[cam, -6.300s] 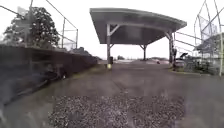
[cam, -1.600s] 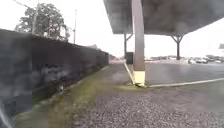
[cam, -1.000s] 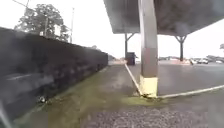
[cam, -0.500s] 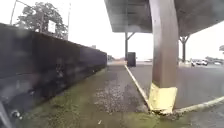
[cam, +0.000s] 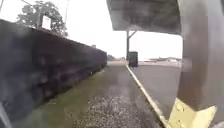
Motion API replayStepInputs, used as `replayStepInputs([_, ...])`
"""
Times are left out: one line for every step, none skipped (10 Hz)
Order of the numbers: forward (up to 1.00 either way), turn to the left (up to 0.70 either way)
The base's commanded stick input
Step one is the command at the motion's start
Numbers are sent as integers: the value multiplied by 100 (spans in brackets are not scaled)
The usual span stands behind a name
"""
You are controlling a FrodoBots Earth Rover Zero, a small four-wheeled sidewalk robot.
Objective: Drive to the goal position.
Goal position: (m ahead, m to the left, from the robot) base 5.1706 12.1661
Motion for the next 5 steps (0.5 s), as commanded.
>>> replayStepInputs([100, 0])
replayStepInputs([100, 0])
replayStepInputs([100, 0])
replayStepInputs([100, 0])
replayStepInputs([100, -11])
